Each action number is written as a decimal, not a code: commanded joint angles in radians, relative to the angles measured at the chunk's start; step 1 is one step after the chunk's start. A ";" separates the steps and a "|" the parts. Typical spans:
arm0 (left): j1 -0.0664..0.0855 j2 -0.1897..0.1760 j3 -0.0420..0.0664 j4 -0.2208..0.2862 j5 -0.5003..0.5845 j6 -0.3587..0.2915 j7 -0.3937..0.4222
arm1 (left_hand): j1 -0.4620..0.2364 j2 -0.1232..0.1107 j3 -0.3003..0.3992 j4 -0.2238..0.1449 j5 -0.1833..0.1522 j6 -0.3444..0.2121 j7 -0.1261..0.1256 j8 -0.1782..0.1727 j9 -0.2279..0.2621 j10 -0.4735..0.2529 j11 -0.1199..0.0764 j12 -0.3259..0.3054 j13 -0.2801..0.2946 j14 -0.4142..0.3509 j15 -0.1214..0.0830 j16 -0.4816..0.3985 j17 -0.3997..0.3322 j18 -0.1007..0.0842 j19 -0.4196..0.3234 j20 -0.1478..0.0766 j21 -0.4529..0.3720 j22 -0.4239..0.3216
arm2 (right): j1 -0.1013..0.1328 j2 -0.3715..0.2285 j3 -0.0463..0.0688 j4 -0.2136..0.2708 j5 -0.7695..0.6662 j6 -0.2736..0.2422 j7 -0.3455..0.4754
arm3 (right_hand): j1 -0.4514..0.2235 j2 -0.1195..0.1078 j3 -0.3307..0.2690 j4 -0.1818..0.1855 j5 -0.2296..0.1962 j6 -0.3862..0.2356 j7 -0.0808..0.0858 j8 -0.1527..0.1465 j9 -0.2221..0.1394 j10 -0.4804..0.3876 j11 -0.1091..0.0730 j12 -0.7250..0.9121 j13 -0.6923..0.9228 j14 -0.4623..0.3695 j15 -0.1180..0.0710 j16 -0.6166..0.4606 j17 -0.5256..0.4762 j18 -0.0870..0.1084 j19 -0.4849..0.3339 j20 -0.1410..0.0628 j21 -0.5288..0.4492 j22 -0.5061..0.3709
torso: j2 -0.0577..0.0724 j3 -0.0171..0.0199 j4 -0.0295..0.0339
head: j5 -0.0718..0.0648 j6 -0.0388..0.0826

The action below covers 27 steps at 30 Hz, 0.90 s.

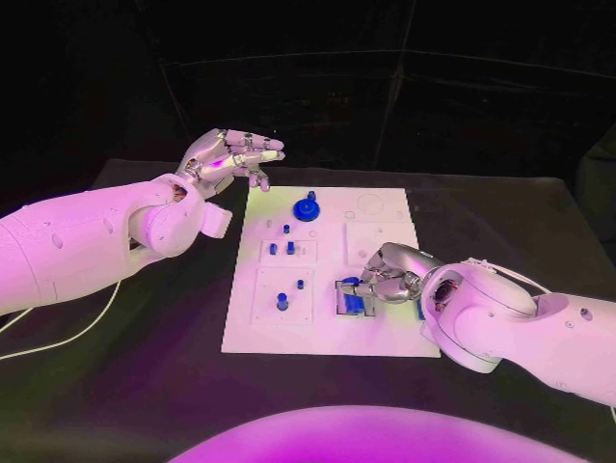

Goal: Assemble the parts on the task board

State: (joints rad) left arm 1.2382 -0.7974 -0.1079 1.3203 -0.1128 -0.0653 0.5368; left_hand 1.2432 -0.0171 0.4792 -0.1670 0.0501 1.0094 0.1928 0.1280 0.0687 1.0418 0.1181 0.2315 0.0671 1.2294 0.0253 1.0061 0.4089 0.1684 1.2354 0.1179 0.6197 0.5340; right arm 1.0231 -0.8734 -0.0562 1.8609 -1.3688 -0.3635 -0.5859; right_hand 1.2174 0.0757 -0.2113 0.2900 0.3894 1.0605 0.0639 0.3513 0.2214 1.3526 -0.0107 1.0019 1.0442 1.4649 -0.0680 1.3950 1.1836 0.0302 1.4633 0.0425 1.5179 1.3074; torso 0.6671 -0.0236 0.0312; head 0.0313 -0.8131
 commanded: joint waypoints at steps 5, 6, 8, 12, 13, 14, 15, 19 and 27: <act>0.002 0.000 0.001 0.003 0.004 0.011 0.001 | -0.004 0.000 -0.005 -0.001 0.002 -0.010 0.000 0.007 -0.001 -0.008 0.002 0.002 -0.001 -0.006 -0.001 -0.007 -0.001 0.014 -0.007 0.001 -0.003 -0.001 | 0.002 0.018 0.001 -0.020 0.005 0.015 -0.026 | -0.052 0.000 -0.044 0.000 -0.135 0.000 0.001 0.005 0.014 0.001 0.000 -0.021 0.003 0.042 -0.008 -0.002 -0.006 -0.008 0.057 -0.007 0.000 0.176 | 0.000 -0.0001 -0.0014 | 0.002 -0.002; 0.002 0.000 0.001 0.003 0.004 0.011 0.001 | -0.004 0.000 -0.005 -0.001 0.002 -0.010 0.000 0.007 -0.001 -0.008 0.002 0.002 -0.001 -0.006 -0.001 -0.007 -0.001 0.014 -0.007 0.001 -0.003 -0.001 | 0.002 0.020 0.001 -0.021 0.002 0.016 -0.027 | -0.057 0.000 -0.050 0.000 -0.156 -0.001 0.002 0.005 0.016 -0.003 0.001 -0.031 -0.003 0.041 -0.008 -0.005 -0.010 -0.008 0.056 -0.006 -0.001 0.175 | 0.000 0.0003 -0.0016 | 0.002 -0.002; 0.002 0.000 0.001 0.003 0.004 0.011 0.001 | -0.004 0.000 -0.005 -0.001 0.002 -0.010 0.000 0.007 -0.001 -0.008 0.002 0.002 -0.001 -0.006 -0.001 -0.007 -0.001 0.014 -0.007 0.001 -0.003 -0.001 | 0.002 0.024 0.001 -0.025 -0.004 0.018 -0.028 | -0.068 -0.004 -0.065 0.000 -0.202 -0.006 0.004 0.004 0.021 -0.015 0.002 -0.060 -0.022 0.039 -0.007 -0.009 -0.017 -0.007 0.054 -0.005 -0.003 0.172 | 0.000 0.0006 -0.0017 | 0.002 -0.002; 0.002 -0.001 0.001 0.004 0.004 0.011 0.000 | -0.004 0.000 -0.005 -0.001 0.002 -0.010 0.000 0.007 -0.001 -0.008 0.002 0.002 -0.001 -0.006 -0.001 -0.007 -0.001 0.014 -0.007 0.001 -0.003 -0.001 | 0.002 0.029 0.001 -0.028 -0.024 0.026 -0.030 | -0.104 -0.022 -0.096 0.001 -0.309 -0.018 0.007 0.004 0.030 -0.035 0.006 -0.113 -0.058 0.035 -0.004 -0.021 -0.034 -0.005 0.050 -0.003 -0.008 0.164 | -0.001 0.0009 -0.0015 | 0.002 -0.003; 0.002 -0.001 0.001 0.004 0.004 0.011 0.000 | -0.004 0.000 -0.005 -0.001 0.002 -0.010 0.000 0.007 -0.001 -0.008 0.002 0.002 -0.001 -0.006 -0.001 -0.007 -0.001 0.014 -0.007 0.001 -0.003 -0.001 | 0.002 0.030 0.001 -0.029 -0.030 0.027 -0.030 | -0.113 -0.031 -0.100 0.002 -0.327 -0.020 0.008 0.005 0.033 -0.039 0.007 -0.125 -0.066 0.035 -0.003 -0.023 -0.038 -0.004 0.048 -0.002 -0.010 0.162 | -0.001 0.0009 -0.0018 | 0.002 -0.003; 0.002 -0.001 0.001 0.004 0.004 0.011 0.000 | -0.004 0.000 -0.005 -0.001 0.002 -0.010 0.000 0.007 -0.001 -0.008 0.002 0.002 -0.001 -0.006 -0.001 -0.007 -0.001 0.014 -0.007 0.001 -0.003 -0.001 | 0.002 0.030 0.001 -0.029 -0.033 0.027 -0.030 | -0.119 -0.036 -0.100 0.002 -0.332 -0.022 0.008 0.005 0.034 -0.041 0.007 -0.130 -0.069 0.034 -0.003 -0.025 -0.041 -0.004 0.048 -0.002 -0.011 0.161 | -0.001 0.0009 -0.0020 | 0.002 -0.003; 0.002 -0.001 0.001 0.004 0.004 0.010 0.000 | -0.004 0.000 -0.005 -0.001 0.002 -0.010 0.000 0.007 -0.001 -0.008 0.002 0.002 -0.001 -0.006 -0.001 -0.007 -0.001 0.014 -0.007 0.001 -0.003 -0.001 | 0.002 0.030 0.001 -0.029 -0.040 0.027 -0.031 | -0.126 -0.041 -0.100 0.003 -0.335 -0.023 0.009 0.005 0.035 -0.043 0.007 -0.136 -0.073 0.034 -0.003 -0.027 -0.043 -0.004 0.047 -0.002 -0.011 0.161 | -0.001 0.0009 -0.0022 | 0.003 -0.003; 0.002 -0.002 0.001 0.004 0.004 0.011 0.000 | -0.004 0.000 -0.005 -0.001 0.002 -0.010 0.000 0.007 -0.001 -0.008 0.002 0.002 -0.001 -0.006 -0.001 -0.007 -0.001 0.014 -0.007 0.001 -0.003 -0.001 | 0.002 0.026 0.001 -0.028 -0.060 0.024 -0.031 | -0.137 -0.052 -0.098 0.003 -0.338 -0.026 0.009 0.005 0.038 -0.049 0.008 -0.154 -0.085 0.033 -0.002 -0.030 -0.048 -0.003 0.046 -0.001 -0.013 0.158 | -0.001 0.0013 -0.0028 | 0.002 -0.003; 0.002 -0.002 0.001 0.003 0.004 0.011 -0.001 | -0.004 0.000 -0.005 -0.001 0.002 -0.010 0.000 0.007 -0.001 -0.008 0.002 0.002 -0.001 -0.006 -0.001 -0.007 -0.001 0.014 -0.007 0.001 -0.003 -0.001 | 0.002 0.014 0.001 -0.016 -0.073 -0.003 -0.020 | -0.074 -0.028 -0.060 -0.007 -0.267 -0.031 0.009 0.010 0.048 -0.047 0.008 -0.160 -0.085 0.034 -0.002 -0.033 -0.047 -0.004 0.047 0.000 -0.013 0.160 | 0.000 0.0030 -0.0041 | 0.001 0.000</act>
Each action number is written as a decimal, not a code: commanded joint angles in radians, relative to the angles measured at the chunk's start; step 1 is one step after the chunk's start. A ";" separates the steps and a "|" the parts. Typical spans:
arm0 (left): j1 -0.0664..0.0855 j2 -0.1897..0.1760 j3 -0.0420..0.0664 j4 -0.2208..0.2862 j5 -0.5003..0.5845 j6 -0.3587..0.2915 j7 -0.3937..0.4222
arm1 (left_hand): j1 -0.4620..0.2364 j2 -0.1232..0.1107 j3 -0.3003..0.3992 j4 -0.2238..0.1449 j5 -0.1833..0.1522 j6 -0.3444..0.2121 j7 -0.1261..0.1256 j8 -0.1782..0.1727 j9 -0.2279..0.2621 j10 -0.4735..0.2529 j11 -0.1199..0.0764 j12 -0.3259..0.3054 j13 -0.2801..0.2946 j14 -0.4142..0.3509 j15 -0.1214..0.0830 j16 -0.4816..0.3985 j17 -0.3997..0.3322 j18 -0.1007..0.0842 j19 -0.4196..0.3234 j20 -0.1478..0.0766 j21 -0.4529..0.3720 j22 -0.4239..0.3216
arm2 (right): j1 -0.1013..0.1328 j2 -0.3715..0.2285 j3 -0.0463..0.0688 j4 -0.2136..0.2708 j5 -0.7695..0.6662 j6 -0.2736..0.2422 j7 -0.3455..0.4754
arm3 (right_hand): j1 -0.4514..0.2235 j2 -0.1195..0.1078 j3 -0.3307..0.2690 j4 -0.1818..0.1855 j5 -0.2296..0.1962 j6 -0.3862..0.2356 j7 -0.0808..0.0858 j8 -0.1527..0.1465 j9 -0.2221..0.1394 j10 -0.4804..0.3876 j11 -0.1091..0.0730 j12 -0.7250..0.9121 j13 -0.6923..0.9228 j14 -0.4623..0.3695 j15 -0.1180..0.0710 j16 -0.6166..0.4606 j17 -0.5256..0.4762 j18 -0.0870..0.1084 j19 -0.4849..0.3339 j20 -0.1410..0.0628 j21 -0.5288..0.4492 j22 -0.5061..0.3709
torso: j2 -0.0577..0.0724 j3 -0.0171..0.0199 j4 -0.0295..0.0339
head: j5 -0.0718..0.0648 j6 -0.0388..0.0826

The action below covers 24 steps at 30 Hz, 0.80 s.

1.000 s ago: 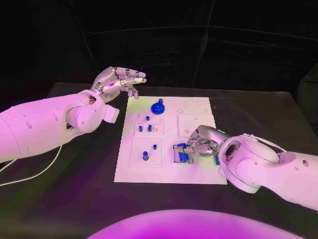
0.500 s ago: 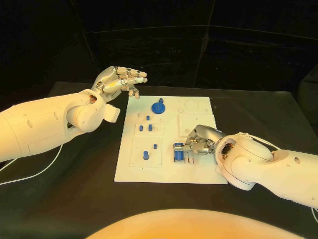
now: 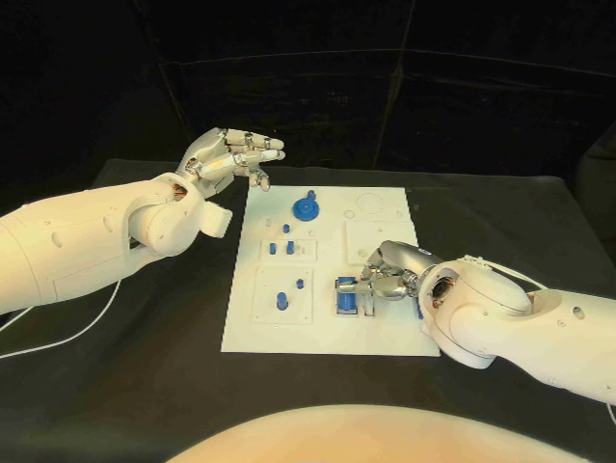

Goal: Assemble the parts on the task board

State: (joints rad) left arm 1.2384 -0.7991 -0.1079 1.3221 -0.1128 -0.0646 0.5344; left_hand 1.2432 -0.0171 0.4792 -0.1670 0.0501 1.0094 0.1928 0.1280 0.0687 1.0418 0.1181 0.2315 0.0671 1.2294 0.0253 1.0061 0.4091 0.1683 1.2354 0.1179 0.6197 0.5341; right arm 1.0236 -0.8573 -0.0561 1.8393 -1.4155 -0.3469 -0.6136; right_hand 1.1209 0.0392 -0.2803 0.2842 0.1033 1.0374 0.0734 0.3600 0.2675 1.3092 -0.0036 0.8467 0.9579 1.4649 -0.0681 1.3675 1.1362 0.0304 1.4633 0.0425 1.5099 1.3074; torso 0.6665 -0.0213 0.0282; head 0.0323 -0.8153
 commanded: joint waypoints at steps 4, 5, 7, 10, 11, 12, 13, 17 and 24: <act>0.001 0.001 0.001 0.000 0.004 0.012 0.000 | -0.004 0.000 -0.005 -0.001 0.002 -0.010 0.000 0.006 -0.001 -0.008 0.002 0.002 -0.001 -0.006 -0.001 -0.007 -0.001 0.014 -0.007 0.001 -0.003 -0.001 | 0.001 -0.011 0.001 0.014 -0.030 -0.066 0.080 | 0.100 0.012 0.021 -0.029 0.085 -0.038 0.008 -0.012 0.003 -0.006 0.006 -0.009 0.004 0.036 0.001 -0.001 0.013 -0.004 0.046 0.001 -0.006 0.159 | 0.000 -0.0006 0.0021 | -0.003 0.002; 0.001 0.002 0.001 0.000 0.004 0.012 -0.001 | -0.004 0.000 -0.005 -0.001 0.002 -0.010 0.000 0.006 -0.001 -0.008 0.002 0.002 -0.001 -0.006 -0.001 -0.007 -0.001 0.014 -0.007 0.001 -0.003 -0.001 | 0.001 -0.014 0.001 0.016 -0.032 -0.076 0.104 | 0.128 0.009 0.025 -0.043 0.099 -0.062 0.015 -0.025 -0.002 -0.007 0.012 -0.006 0.008 0.038 0.005 0.004 0.024 -0.004 0.046 0.004 -0.005 0.160 | 0.000 -0.0005 0.0025 | -0.003 0.002; 0.001 0.003 0.001 -0.002 0.004 0.013 -0.001 | -0.004 0.000 -0.005 -0.001 0.002 -0.010 0.000 0.006 -0.001 -0.008 0.002 0.002 -0.001 -0.006 -0.001 -0.007 -0.001 0.014 -0.007 0.001 -0.003 -0.001 | 0.001 -0.022 0.001 0.019 -0.047 -0.093 0.176 | 0.189 0.005 0.033 -0.073 0.125 -0.103 0.031 -0.051 -0.014 -0.007 0.023 0.005 0.019 0.041 0.015 0.012 0.041 -0.006 0.050 0.012 -0.002 0.166 | 0.000 -0.0001 0.0015 | -0.002 0.002; 0.001 0.004 0.001 -0.003 0.004 0.013 -0.001 | -0.004 0.000 -0.005 -0.001 0.002 -0.010 0.000 0.006 -0.001 -0.008 0.002 0.002 -0.001 -0.006 -0.001 -0.007 -0.001 0.014 -0.007 0.001 -0.003 -0.001 | 0.001 -0.031 0.001 0.019 -0.060 -0.089 0.229 | 0.233 0.011 0.043 -0.094 0.133 -0.120 0.038 -0.069 -0.023 -0.007 0.029 0.012 0.026 0.042 0.020 0.016 0.049 -0.007 0.052 0.017 0.001 0.171 | 0.000 0.0001 0.0003 | -0.002 0.003; 0.001 0.004 0.001 -0.003 0.004 0.013 -0.001 | -0.004 0.000 -0.005 -0.001 0.002 -0.010 0.000 0.006 -0.001 -0.008 0.002 0.002 -0.001 -0.006 -0.001 -0.007 -0.001 0.014 -0.007 0.001 -0.003 -0.001 | 0.001 -0.033 0.001 0.018 -0.064 -0.083 0.244 | 0.246 0.015 0.046 -0.099 0.132 -0.127 0.041 -0.076 -0.028 -0.008 0.031 0.012 0.026 0.042 0.022 0.016 0.051 -0.007 0.052 0.019 0.001 0.171 | 0.000 -0.0011 -0.0001 | -0.003 0.004; 0.001 0.004 0.001 -0.004 0.004 0.013 -0.001 | -0.004 0.000 -0.005 -0.001 0.002 -0.010 0.000 0.006 -0.001 -0.008 0.002 0.002 -0.001 -0.006 -0.001 -0.007 -0.001 0.014 -0.007 0.001 -0.003 -0.001 | 0.001 -0.035 0.001 0.016 -0.069 -0.076 0.255 | 0.259 0.020 0.050 -0.105 0.132 -0.132 0.044 -0.084 -0.033 -0.009 0.033 0.012 0.026 0.042 0.024 0.017 0.052 -0.007 0.052 0.021 0.002 0.172 | 0.000 -0.0013 -0.0003 | -0.003 0.004; 0.001 0.005 0.001 -0.004 0.004 0.013 -0.001 | -0.004 0.000 -0.005 -0.001 0.002 -0.010 0.000 0.006 -0.001 -0.008 0.002 0.002 -0.001 -0.006 -0.001 -0.007 -0.001 0.014 -0.007 0.001 -0.003 -0.001 | 0.001 -0.035 0.001 0.014 -0.072 -0.069 0.263 | 0.272 0.025 0.053 -0.110 0.130 -0.134 0.046 -0.090 -0.038 -0.010 0.035 0.011 0.027 0.042 0.025 0.018 0.054 -0.007 0.052 0.022 0.002 0.173 | 0.000 -0.0013 -0.0003 | -0.003 0.004; 0.001 0.006 0.001 -0.004 0.004 0.014 -0.001 | -0.004 0.000 -0.005 -0.001 0.002 -0.010 0.000 0.006 -0.001 -0.008 0.002 0.002 -0.001 -0.006 -0.001 -0.007 -0.001 0.014 -0.007 0.001 -0.003 -0.001 | 0.001 -0.033 0.000 0.003 -0.082 -0.034 0.280 | 0.302 0.035 0.063 -0.122 0.116 -0.140 0.052 -0.110 -0.053 -0.013 0.039 0.010 0.027 0.042 0.029 0.020 0.058 -0.007 0.052 0.026 0.002 0.173 | 0.001 -0.0013 -0.0005 | -0.001 0.003; 0.001 0.007 0.001 -0.006 0.004 0.012 -0.004 | -0.003 0.000 -0.006 -0.003 0.002 -0.011 0.000 0.007 -0.001 -0.010 0.001 0.004 -0.001 -0.007 -0.001 -0.006 -0.003 0.014 -0.007 0.001 -0.005 -0.003 | 0.001 -0.024 0.000 -0.015 -0.088 0.032 0.283 | 0.330 0.043 0.071 -0.133 0.111 -0.145 0.059 -0.145 -0.079 -0.017 0.045 0.007 0.026 0.042 0.035 0.022 0.065 -0.007 0.051 0.033 0.002 0.173 | 0.001 -0.0003 0.0025 | -0.001 0.002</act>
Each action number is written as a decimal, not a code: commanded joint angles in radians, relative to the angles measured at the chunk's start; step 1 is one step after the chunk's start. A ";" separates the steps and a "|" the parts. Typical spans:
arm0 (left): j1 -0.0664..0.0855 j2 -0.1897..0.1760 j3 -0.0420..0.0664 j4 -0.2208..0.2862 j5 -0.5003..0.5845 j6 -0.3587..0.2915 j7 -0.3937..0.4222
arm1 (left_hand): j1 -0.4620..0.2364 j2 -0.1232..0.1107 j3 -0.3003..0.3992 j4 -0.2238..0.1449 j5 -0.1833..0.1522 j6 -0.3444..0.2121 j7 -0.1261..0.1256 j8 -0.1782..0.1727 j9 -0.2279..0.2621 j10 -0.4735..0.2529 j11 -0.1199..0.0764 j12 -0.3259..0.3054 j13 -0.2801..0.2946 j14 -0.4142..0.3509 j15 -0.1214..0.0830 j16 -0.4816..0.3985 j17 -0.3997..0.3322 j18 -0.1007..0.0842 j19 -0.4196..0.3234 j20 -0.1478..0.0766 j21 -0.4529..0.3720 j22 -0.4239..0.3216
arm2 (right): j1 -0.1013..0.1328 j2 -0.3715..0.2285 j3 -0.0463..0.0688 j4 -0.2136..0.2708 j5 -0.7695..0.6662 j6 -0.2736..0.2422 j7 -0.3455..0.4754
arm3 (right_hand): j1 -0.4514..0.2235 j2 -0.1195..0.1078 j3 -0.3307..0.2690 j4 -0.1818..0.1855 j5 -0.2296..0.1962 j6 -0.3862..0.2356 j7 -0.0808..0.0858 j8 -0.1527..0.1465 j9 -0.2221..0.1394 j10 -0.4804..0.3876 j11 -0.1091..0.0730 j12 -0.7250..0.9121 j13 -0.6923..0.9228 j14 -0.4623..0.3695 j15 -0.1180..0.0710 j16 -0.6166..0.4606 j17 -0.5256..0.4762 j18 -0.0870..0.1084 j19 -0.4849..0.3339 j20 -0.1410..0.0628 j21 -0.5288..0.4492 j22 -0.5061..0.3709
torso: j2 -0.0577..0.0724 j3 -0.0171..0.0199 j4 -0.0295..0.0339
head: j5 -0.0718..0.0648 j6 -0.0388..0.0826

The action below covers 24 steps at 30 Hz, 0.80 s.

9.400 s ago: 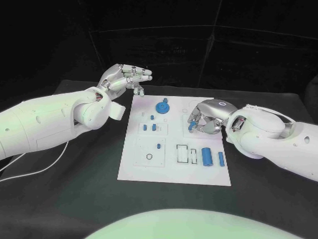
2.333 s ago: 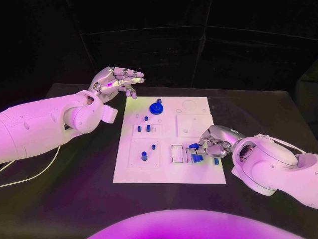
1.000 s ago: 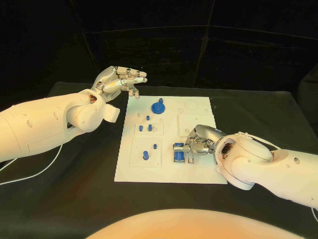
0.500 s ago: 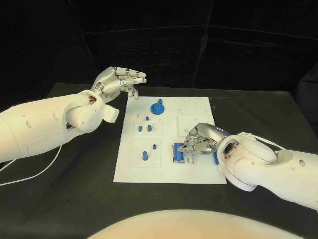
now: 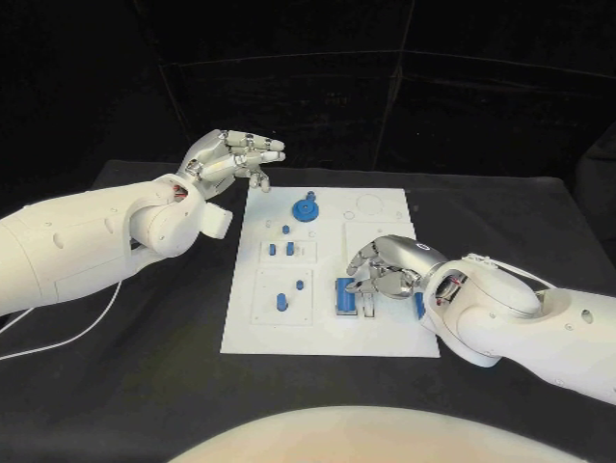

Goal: Assemble the parts on the task board

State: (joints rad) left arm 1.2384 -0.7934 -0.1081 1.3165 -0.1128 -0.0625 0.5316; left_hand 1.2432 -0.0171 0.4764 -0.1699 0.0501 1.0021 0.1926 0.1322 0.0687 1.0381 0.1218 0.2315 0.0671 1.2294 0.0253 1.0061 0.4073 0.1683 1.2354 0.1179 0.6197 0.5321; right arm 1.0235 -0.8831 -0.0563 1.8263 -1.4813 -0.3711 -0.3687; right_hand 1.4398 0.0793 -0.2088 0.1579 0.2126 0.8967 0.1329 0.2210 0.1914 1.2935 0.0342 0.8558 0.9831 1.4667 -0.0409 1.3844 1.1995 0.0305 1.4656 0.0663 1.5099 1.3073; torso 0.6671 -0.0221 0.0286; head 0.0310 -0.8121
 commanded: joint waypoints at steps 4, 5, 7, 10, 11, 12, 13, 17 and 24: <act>0.001 0.001 0.001 0.000 0.004 0.010 -0.002 | -0.003 0.000 -0.003 0.000 0.002 -0.004 0.000 0.003 -0.001 -0.006 -0.002 0.004 -0.001 -0.007 -0.001 -0.006 -0.001 0.014 -0.007 0.001 -0.005 -0.001 | 0.001 0.007 0.000 -0.008 -0.024 0.080 0.034 | 0.013 0.005 0.000 -0.007 0.010 0.004 0.000 -0.012 -0.008 -0.002 0.008 -0.001 0.001 0.040 0.008 0.005 0.002 -0.007 0.049 0.010 0.002 0.173 | 0.000 -0.0007 0.0011 | 0.002 -0.003; 0.001 0.001 0.001 0.000 0.004 0.010 -0.003 | -0.003 0.000 -0.003 0.000 0.002 -0.004 0.000 0.003 -0.001 -0.006 -0.002 0.004 -0.001 -0.007 -0.001 -0.006 -0.001 0.014 -0.007 0.001 -0.005 -0.001 | 0.001 0.009 0.000 -0.010 -0.024 0.089 0.032 | 0.013 0.007 0.000 -0.006 0.013 0.006 0.000 -0.014 -0.010 -0.002 0.008 0.000 0.002 0.040 0.008 0.005 0.003 -0.007 0.049 0.010 0.002 0.174 | 0.000 -0.0007 0.0010 | 0.002 -0.003; 0.001 0.001 0.001 -0.001 0.004 0.010 -0.003 | -0.003 0.000 -0.003 0.000 0.002 -0.004 0.000 0.003 -0.001 -0.006 -0.002 0.004 -0.001 -0.007 -0.001 -0.006 -0.001 0.014 -0.007 0.001 -0.005 -0.001 | 0.001 0.012 0.000 -0.013 -0.025 0.102 0.030 | 0.011 0.011 0.001 -0.002 0.019 0.017 -0.001 -0.018 -0.014 -0.001 0.007 0.003 0.005 0.040 0.008 0.005 0.004 -0.007 0.050 0.011 0.003 0.174 | 0.000 -0.0002 0.0007 | 0.003 -0.005; 0.001 0.001 0.001 -0.001 0.004 0.010 -0.004 | -0.003 0.000 -0.003 0.000 0.002 -0.004 0.000 0.003 -0.001 -0.006 -0.002 0.004 -0.001 -0.007 -0.001 -0.006 -0.001 0.014 -0.007 0.001 -0.005 -0.001 | 0.001 0.015 0.000 -0.015 -0.025 0.119 0.028 | 0.004 0.019 0.001 0.008 0.024 0.042 -0.002 -0.023 -0.021 0.001 0.006 0.008 0.008 0.039 0.008 0.005 0.005 -0.007 0.050 0.011 0.003 0.175 | 0.000 0.0001 -0.0004 | 0.004 -0.006; 0.001 0.001 0.001 -0.001 0.004 0.011 -0.004 | -0.003 0.000 -0.003 0.000 0.002 -0.004 0.000 0.003 -0.001 -0.006 -0.002 0.004 -0.001 -0.007 -0.001 -0.006 -0.001 0.014 -0.007 0.001 -0.005 -0.001 | 0.001 0.017 0.000 -0.016 -0.025 0.124 0.027 | 0.000 0.023 0.000 0.013 0.025 0.052 -0.003 -0.024 -0.023 0.001 0.006 0.009 0.009 0.039 0.008 0.005 0.006 -0.007 0.050 0.011 0.003 0.175 | 0.000 0.0001 -0.0005 | 0.004 -0.006; 0.001 0.001 0.001 -0.001 0.004 0.011 -0.004 | -0.002 0.000 -0.003 -0.001 0.002 -0.004 0.001 0.003 -0.001 -0.007 -0.002 0.004 -0.001 -0.007 -0.001 -0.006 -0.001 0.014 -0.006 0.001 -0.006 -0.001 | 0.001 0.018 0.000 -0.017 -0.025 0.126 0.027 | -0.005 0.027 0.000 0.018 0.027 0.060 -0.005 -0.026 -0.025 0.001 0.005 0.010 0.009 0.039 0.007 0.005 0.005 -0.007 0.050 0.011 0.003 0.175 | 0.000 0.0001 -0.0006 | 0.004 -0.006; 0.001 0.001 0.001 -0.001 0.004 0.011 -0.005 | -0.002 0.000 -0.003 -0.001 0.002 -0.004 0.001 0.003 -0.001 -0.007 -0.002 0.004 -0.001 -0.007 -0.001 -0.006 -0.001 0.014 -0.006 0.001 -0.006 -0.001 | 0.001 0.020 0.000 -0.019 -0.025 0.125 0.025 | -0.010 0.032 0.000 0.024 0.029 0.068 -0.006 -0.029 -0.028 0.002 0.004 0.012 0.011 0.039 0.006 0.005 0.006 -0.007 0.050 0.010 0.003 0.175 | 0.000 -0.0002 -0.0009 | 0.004 -0.007; 0.001 0.000 0.000 -0.001 0.004 0.012 -0.007 | -0.002 0.000 -0.004 -0.001 0.002 -0.006 0.001 0.003 -0.001 -0.008 -0.002 0.004 -0.001 -0.007 -0.001 -0.007 -0.002 0.014 -0.006 0.001 -0.006 -0.002 | 0.001 0.023 0.000 -0.025 -0.025 0.103 0.018 | -0.025 0.045 -0.002 0.045 0.030 0.085 -0.009 -0.043 -0.039 0.005 0.002 0.020 0.017 0.040 0.005 0.006 0.009 -0.007 0.050 0.008 0.003 0.176 | 0.000 0.0001 0.0004 | 0.005 -0.008; 0.001 -0.001 0.000 0.000 0.004 0.013 -0.011 | -0.002 -0.001 -0.005 -0.002 0.002 -0.008 0.002 0.002 -0.001 -0.010 -0.001 0.004 -0.002 -0.008 -0.001 -0.007 -0.002 0.014 -0.006 0.001 -0.007 -0.002 | 0.001 0.029 0.000 -0.041 -0.027 0.043 0.004 | -0.031 0.044 -0.008 0.059 0.029 0.071 -0.002 -0.075 -0.056 0.004 0.007 0.025 0.021 0.040 0.008 0.005 0.011 -0.007 0.050 0.009 0.003 0.176 | 0.000 -0.0007 0.0015 | 0.006 -0.008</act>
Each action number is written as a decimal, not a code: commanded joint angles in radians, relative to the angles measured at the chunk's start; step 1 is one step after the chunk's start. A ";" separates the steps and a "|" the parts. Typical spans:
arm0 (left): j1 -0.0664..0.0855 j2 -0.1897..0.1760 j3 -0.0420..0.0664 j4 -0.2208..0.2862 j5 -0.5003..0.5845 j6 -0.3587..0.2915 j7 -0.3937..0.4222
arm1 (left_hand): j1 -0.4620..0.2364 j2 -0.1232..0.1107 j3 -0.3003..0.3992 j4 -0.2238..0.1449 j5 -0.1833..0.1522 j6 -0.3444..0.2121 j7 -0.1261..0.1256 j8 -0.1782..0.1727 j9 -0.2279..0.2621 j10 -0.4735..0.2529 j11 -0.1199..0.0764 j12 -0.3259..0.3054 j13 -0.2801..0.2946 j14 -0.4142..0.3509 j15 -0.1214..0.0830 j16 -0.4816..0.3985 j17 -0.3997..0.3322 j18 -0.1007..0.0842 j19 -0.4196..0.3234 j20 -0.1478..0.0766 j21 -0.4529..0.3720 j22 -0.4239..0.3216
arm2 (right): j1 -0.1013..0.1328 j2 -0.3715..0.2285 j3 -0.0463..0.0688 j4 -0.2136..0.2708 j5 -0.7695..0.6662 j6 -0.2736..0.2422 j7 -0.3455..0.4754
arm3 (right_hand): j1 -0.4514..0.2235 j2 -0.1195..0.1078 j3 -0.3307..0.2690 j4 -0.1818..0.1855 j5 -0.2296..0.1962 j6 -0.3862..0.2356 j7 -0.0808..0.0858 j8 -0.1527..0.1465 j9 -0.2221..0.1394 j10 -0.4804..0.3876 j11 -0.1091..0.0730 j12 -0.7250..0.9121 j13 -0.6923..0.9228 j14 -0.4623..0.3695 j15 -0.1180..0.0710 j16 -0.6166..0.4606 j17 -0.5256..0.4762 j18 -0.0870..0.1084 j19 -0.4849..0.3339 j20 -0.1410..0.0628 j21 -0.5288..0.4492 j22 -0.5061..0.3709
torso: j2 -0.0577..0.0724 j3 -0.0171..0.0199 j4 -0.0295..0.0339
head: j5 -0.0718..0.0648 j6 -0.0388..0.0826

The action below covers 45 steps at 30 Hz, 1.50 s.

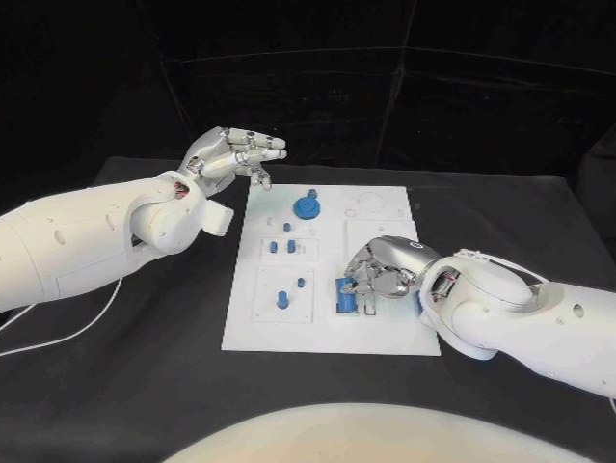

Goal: Assemble the parts on the task board

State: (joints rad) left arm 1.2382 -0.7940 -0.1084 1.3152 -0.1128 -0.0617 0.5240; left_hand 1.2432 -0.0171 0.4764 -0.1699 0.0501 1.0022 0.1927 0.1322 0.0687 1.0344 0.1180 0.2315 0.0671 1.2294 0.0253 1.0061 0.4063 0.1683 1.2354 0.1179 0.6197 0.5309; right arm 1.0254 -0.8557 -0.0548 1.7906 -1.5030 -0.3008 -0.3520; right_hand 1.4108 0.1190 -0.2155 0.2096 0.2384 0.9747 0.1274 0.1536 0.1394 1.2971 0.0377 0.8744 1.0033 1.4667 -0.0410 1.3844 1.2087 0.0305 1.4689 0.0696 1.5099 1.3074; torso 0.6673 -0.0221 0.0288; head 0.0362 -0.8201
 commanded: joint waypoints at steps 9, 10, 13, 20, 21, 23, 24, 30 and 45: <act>0.001 -0.001 0.001 0.002 0.004 0.013 -0.006 | -0.003 -0.002 -0.006 -0.003 0.002 -0.012 0.003 0.001 -0.002 -0.010 0.004 0.004 -0.002 -0.009 0.000 -0.007 -0.002 0.014 -0.006 0.001 -0.008 -0.002 | -0.001 0.009 -0.001 -0.026 -0.005 -0.077 -0.005 | 0.017 -0.009 -0.004 0.003 0.004 -0.033 0.015 -0.047 -0.027 -0.013 0.014 0.000 -0.003 0.039 0.016 0.004 0.002 -0.006 0.043 0.013 0.000 0.171 | 0.000 -0.0001 0.0004 | 0.002 -0.001; 0.001 -0.002 0.001 0.002 0.004 0.013 -0.007 | -0.003 -0.002 -0.006 -0.003 0.002 -0.012 0.003 0.001 -0.002 -0.010 0.004 0.004 -0.002 -0.009 0.000 -0.007 -0.002 0.014 -0.006 0.001 -0.008 -0.002 | -0.001 0.008 -0.001 -0.024 0.000 -0.093 0.009 | 0.014 -0.018 -0.010 0.005 0.001 -0.038 0.017 -0.053 -0.030 -0.017 0.016 -0.004 -0.006 0.038 0.017 0.003 0.000 -0.005 0.041 0.014 -0.003 0.168 | 0.000 -0.0004 -0.0005 | 0.002 -0.001; 0.001 -0.002 0.001 0.002 0.004 0.014 -0.008 | -0.003 -0.002 -0.006 -0.003 0.002 -0.013 0.004 0.001 -0.002 -0.011 0.004 0.004 -0.002 -0.009 0.000 -0.007 -0.002 0.014 -0.007 0.001 -0.008 -0.002 | -0.001 0.002 -0.001 -0.018 0.008 -0.124 0.045 | 0.013 -0.043 -0.027 0.004 0.008 -0.046 0.020 -0.066 -0.038 -0.022 0.019 -0.005 -0.008 0.037 0.021 0.000 -0.002 -0.004 0.038 0.018 -0.006 0.164 | -0.001 0.0001 -0.0017 | 0.004 -0.002; 0.001 -0.003 0.001 0.002 0.004 0.015 -0.009 | -0.003 -0.002 -0.007 -0.003 0.002 -0.015 0.005 0.001 -0.002 -0.013 0.005 0.005 -0.002 -0.010 0.001 -0.007 -0.003 0.014 -0.007 0.002 -0.009 -0.003 | 0.000 -0.023 -0.001 0.001 0.041 -0.134 0.192 | 0.064 -0.061 -0.028 -0.027 -0.002 -0.060 0.009 -0.083 -0.049 -0.012 0.011 0.048 0.031 0.039 0.016 0.005 0.010 -0.002 0.034 0.017 -0.010 0.158 | -0.002 0.0005 -0.0013 | 0.001 0.000; 0.001 -0.003 0.001 0.002 0.004 0.015 -0.009 | -0.003 -0.002 -0.007 -0.003 0.002 -0.015 0.005 0.001 -0.002 -0.013 0.005 0.005 -0.002 -0.010 0.001 -0.007 -0.003 0.014 -0.007 0.002 -0.009 -0.003 | 0.000 -0.028 -0.001 0.005 0.044 -0.127 0.225 | 0.090 -0.062 -0.021 -0.043 -0.003 -0.063 0.001 -0.086 -0.052 -0.011 0.004 0.061 0.041 0.041 0.011 0.009 0.020 -0.002 0.033 0.014 -0.010 0.158 | -0.002 0.0004 -0.0012 | 0.001 0.000; 0.001 -0.003 0.001 0.002 0.004 0.015 -0.010 | -0.003 -0.003 -0.007 -0.003 0.002 -0.015 0.005 0.000 -0.002 -0.014 0.005 0.005 -0.002 -0.011 0.001 -0.007 -0.003 0.014 -0.007 0.002 -0.010 -0.003 | 0.002 -0.037 -0.001 0.012 0.039 -0.106 0.272 | 0.136 -0.062 -0.007 -0.072 -0.007 -0.066 -0.009 -0.088 -0.055 -0.012 -0.014 0.076 0.052 0.043 -0.001 0.018 0.037 -0.002 0.033 0.007 -0.011 0.158 | -0.002 0.0002 -0.0005 | 0.002 0.000; 0.001 -0.003 0.000 0.002 0.004 0.015 -0.010 | -0.003 -0.003 -0.007 -0.003 0.002 -0.015 0.005 0.000 -0.002 -0.014 0.005 0.005 -0.002 -0.011 0.001 -0.007 -0.003 0.014 -0.007 0.002 -0.010 -0.003 | 0.005 -0.041 -0.001 0.016 0.025 -0.089 0.294 | 0.164 -0.061 0.003 -0.090 -0.011 -0.065 -0.013 -0.087 -0.056 -0.015 -0.023 0.080 0.056 0.045 -0.008 0.021 0.043 -0.002 0.033 0.000 -0.011 0.157 | -0.002 0.0003 -0.0005 | 0.001 0.000; 0.001 -0.002 0.000 0.000 0.004 0.015 -0.010 | -0.003 -0.003 -0.008 -0.004 0.002 -0.016 0.005 0.000 -0.002 -0.015 0.006 0.005 -0.002 -0.011 0.001 -0.007 -0.003 0.014 -0.007 0.002 -0.010 -0.003 | 0.036 -0.052 -0.001 0.023 -0.099 0.022 0.343 | 0.228 -0.062 0.034 -0.139 -0.010 -0.067 -0.042 -0.088 -0.064 -0.010 -0.048 0.114 0.082 0.046 -0.032 0.026 0.060 -0.002 0.033 -0.025 -0.010 0.159 | -0.001 -0.0003 0.0014 | 0.001 0.000; 0.001 -0.001 -0.001 -0.001 0.004 0.017 -0.012 | -0.002 -0.003 -0.008 -0.005 0.002 -0.017 0.006 0.000 -0.002 -0.016 0.006 0.005 -0.002 -0.012 0.002 -0.007 -0.004 0.014 -0.008 0.002 -0.011 -0.004 | 0.075 -0.026 -0.001 0.024 -0.489 0.200 0.263 | 0.251 -0.078 0.097 -0.196 -0.056 -0.089 -0.093 -0.089 -0.072 0.026 -0.080 0.211 0.154 0.048 -0.055 0.026 0.073 -0.002 0.031 -0.049 -0.014 0.157 | -0.001 -0.0008 0.0024 | 0.005 -0.005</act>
State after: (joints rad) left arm 1.2382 -0.7955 -0.1099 1.3135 -0.1128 -0.0566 0.5107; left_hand 1.2432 -0.0171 0.4737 -0.1726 0.0501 0.9915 0.1963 0.1321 0.0679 1.0236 0.1215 0.2315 0.0663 1.2258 0.0289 1.0021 0.4030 0.1683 1.2354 0.1179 0.6159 0.5289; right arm 1.0973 -0.8836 -0.0559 1.8153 -1.8589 -0.1791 -0.0616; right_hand 1.6523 0.0436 -0.1236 0.0134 0.1850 0.8829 0.0402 0.0694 0.0689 1.2742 0.0033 1.0054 1.1549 1.4704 -0.0811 1.4066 1.2804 0.0307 1.4671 0.0282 1.5012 1.3073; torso 0.6670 -0.0220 0.0289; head 0.0420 -0.8241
